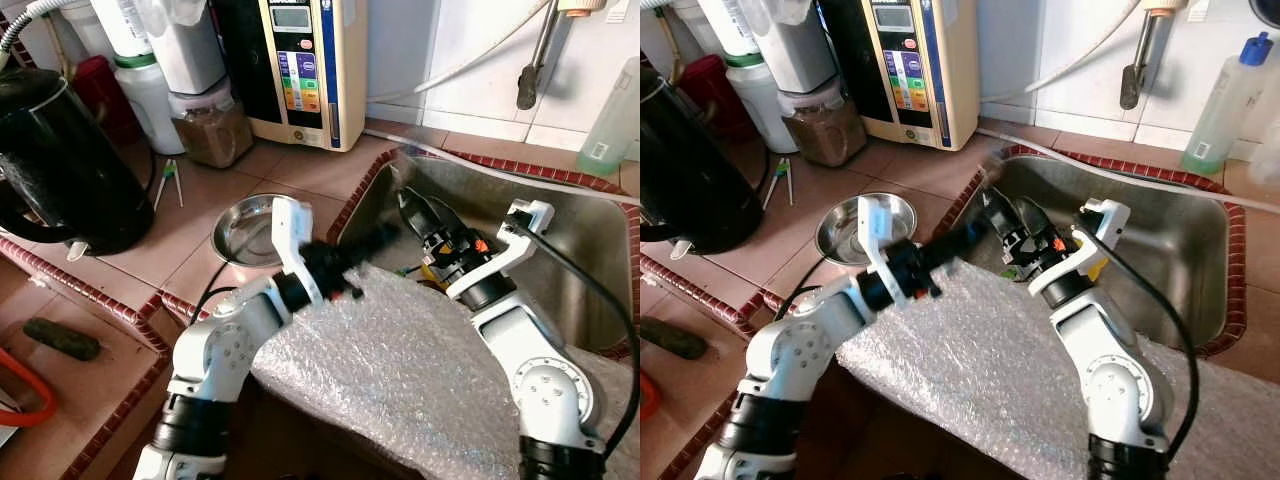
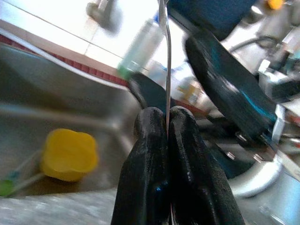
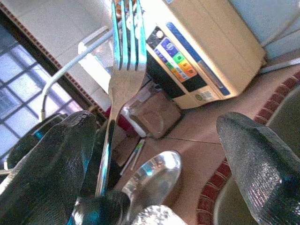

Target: Kitchen organization

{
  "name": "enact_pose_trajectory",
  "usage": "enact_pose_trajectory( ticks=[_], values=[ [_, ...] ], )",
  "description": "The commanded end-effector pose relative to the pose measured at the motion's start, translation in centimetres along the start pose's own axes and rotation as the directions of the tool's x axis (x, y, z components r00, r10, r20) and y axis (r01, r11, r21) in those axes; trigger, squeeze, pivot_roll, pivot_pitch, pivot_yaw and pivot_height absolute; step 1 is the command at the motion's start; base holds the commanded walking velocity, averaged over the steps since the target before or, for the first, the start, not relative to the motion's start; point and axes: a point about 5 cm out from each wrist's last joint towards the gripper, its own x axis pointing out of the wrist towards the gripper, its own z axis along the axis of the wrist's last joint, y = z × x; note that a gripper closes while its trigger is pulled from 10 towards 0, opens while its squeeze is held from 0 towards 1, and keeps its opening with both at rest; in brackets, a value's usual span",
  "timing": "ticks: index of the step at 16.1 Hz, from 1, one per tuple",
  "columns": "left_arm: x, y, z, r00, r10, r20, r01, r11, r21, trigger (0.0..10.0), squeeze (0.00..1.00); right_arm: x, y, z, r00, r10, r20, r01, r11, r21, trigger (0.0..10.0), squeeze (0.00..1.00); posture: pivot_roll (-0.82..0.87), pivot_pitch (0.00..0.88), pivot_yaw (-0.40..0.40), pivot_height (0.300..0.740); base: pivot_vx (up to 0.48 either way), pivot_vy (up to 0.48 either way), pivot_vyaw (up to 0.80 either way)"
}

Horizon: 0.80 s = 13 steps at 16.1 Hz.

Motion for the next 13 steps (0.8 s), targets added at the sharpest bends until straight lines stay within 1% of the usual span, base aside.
enact_pose_trajectory(
  ticks=[1, 2, 3, 4, 6, 8, 9, 10, 13],
  values=[
    [-0.3, -0.9, 0.0, 0.997, -0.069, -0.034, 0.069, 0.998, -0.015, 0.0, 0.0, 0.3, 0.3, 0.1, 0.999, 0.034, -0.007, -0.034, 0.999, 0.018, 10.0, 0.0, -0.15, 0.04, 0.142, 0.74, 0.0, 0.0, 0.0],
    [-0.5, -1.1, -0.2, 0.994, -0.09, -0.054, 0.088, 0.995, -0.038, 0.0, 0.0, 0.3, 0.4, 0.0, 0.999, 0.044, -0.013, -0.044, 0.999, 0.021, 10.0, 0.0, -0.15, 0.042, 0.142, 0.74, 0.0, 0.0, 0.0],
    [-0.6, -1.3, -0.2, 0.993, -0.102, -0.061, 0.099, 0.994, -0.053, 0.0, 0.0, 0.3, 0.5, 0.0, 0.998, 0.055, -0.014, -0.055, 0.998, 0.023, 3.3, 0.0, -0.15, 0.045, 0.145, 0.74, 0.0, 0.0, 0.0],
    [-0.8, -1.6, -0.2, 0.99, -0.125, -0.07, 0.119, 0.99, -0.076, 0.0, 0.0, 0.3, 0.8, 0.0, 0.998, 0.069, -0.006, -0.068, 0.997, 0.046, 0.0, 0.0, -0.15, 0.057, 0.149, 0.74, 0.0, 0.0, 0.0],
    [-1.3, -1.7, -0.3, 0.988, -0.13, -0.088, 0.121, 0.988, -0.099, 0.0, 0.0, -0.1, 1.0, -0.4, 0.997, 0.071, -0.008, -0.07, 0.996, 0.061, 0.0, 0.0, -0.15, 0.072, 0.157, 0.74, 0.0, 0.0, 0.0],
    [-1.7, -1.7, -0.3, 0.986, -0.13, -0.101, 0.117, 0.985, -0.126, 0.0, 0.0, -0.7, 0.9, -0.7, 0.998, 0.056, -0.011, -0.055, 0.996, 0.071, 0.0, 0.0, -0.14, 0.078, 0.166, 0.74, 0.0, 0.0, 0.0],
    [-1.8, -1.7, -0.2, 0.986, -0.131, -0.104, 0.117, 0.984, -0.135, 0.0, 0.0, -0.9, 1.0, -0.7, 0.998, 0.066, -0.01, -0.065, 0.995, 0.081, 0.0, 0.0, -0.14, 0.079, 0.168, 0.74, 0.0, 0.0, 0.0],
    [-1.8, -1.7, -0.1, 0.986, -0.13, -0.104, 0.116, 0.984, -0.137, 0.0, 0.0, -1.0, 1.0, -0.6, 0.997, 0.07, -0.009, -0.069, 0.994, 0.086, 0.0, 0.0, -0.14, 0.079, 0.168, 0.74, 0.0, 0.0, 0.0],
    [-2.2, -1.1, 0.5, 0.992, -0.109, -0.07, 0.092, 0.974, -0.206, 0.0, 0.0, -1.3, 0.8, -0.3, 0.997, 0.077, 0.002, -0.077, 0.991, 0.106, 0.0, 0.0, -0.14, 0.085, 0.167, 0.74, 0.0, 0.0, 0.0]
  ],
)
